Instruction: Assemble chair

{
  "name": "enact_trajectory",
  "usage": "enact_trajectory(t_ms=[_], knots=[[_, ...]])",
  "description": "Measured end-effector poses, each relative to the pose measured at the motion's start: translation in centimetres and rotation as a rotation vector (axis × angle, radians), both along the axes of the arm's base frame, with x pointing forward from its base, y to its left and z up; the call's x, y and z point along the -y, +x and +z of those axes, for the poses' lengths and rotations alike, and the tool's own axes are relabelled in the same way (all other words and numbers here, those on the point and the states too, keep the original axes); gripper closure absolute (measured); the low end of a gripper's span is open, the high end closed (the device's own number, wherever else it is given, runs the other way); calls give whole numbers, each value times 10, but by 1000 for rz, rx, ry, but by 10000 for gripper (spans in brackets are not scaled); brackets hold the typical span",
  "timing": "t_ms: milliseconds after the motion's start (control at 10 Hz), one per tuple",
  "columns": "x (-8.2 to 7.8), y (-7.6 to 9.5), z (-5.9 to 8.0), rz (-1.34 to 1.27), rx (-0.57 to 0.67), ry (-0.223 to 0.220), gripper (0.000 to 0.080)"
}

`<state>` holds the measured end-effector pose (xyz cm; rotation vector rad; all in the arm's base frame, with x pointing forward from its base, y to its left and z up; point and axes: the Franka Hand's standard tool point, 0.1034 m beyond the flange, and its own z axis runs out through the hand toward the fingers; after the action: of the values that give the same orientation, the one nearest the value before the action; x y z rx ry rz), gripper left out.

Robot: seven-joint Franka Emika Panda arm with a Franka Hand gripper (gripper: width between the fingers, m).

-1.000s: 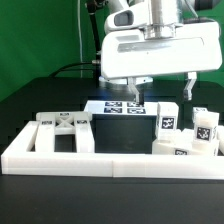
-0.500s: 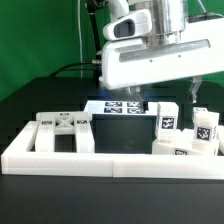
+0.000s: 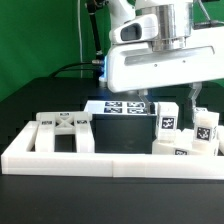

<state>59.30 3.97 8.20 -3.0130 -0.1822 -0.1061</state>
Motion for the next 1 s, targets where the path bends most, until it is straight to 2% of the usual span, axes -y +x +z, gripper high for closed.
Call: enact_trajectory(t_ms=[100, 200, 600, 700, 900, 1000], knots=[[1, 0, -1, 20, 1, -1, 415], [1, 0, 0, 18, 3, -1, 499], [1, 1, 0, 0, 1, 1, 500], [0, 1, 0, -59, -7, 8, 500], [-1, 0, -1, -289, -40, 60, 501], [-2, 0, -1, -356, -49, 68, 501]])
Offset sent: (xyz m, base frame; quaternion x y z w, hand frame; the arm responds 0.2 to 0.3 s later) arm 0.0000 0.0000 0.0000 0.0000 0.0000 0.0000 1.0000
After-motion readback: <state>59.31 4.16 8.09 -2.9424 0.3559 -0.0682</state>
